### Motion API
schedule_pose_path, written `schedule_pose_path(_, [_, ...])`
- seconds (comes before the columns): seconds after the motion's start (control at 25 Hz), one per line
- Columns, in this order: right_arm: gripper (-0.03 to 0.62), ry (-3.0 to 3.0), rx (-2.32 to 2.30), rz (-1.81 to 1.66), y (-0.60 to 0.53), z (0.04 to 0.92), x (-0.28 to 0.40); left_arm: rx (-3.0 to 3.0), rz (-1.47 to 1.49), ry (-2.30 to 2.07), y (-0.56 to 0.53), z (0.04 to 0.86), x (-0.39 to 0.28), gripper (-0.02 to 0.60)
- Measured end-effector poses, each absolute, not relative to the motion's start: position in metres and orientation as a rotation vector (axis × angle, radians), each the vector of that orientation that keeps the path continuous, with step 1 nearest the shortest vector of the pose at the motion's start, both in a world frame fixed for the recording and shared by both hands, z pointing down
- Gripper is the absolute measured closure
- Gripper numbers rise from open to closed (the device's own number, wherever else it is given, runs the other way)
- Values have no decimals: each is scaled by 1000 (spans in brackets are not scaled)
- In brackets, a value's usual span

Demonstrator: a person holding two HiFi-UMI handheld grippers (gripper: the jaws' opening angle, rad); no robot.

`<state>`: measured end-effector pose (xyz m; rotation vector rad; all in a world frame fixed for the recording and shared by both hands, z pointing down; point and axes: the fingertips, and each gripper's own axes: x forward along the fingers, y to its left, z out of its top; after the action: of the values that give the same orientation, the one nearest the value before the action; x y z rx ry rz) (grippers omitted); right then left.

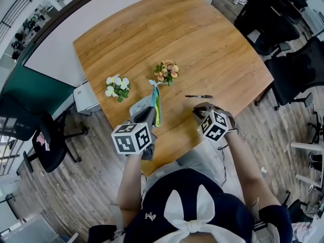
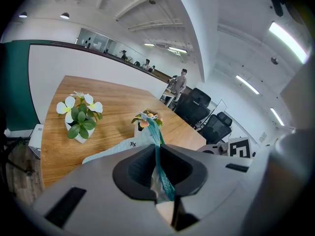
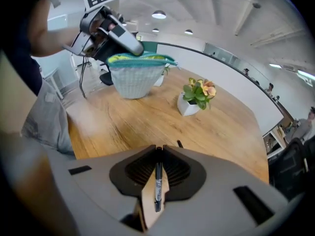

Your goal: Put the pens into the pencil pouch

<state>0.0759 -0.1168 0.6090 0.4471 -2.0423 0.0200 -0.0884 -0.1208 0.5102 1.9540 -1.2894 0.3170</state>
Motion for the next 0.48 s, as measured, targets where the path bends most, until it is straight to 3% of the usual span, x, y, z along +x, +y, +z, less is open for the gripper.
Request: schedule_pose_path(0.48, [543,-2253,729,208,-110,556,78,1933,313,-1280,-114,512,-89,535])
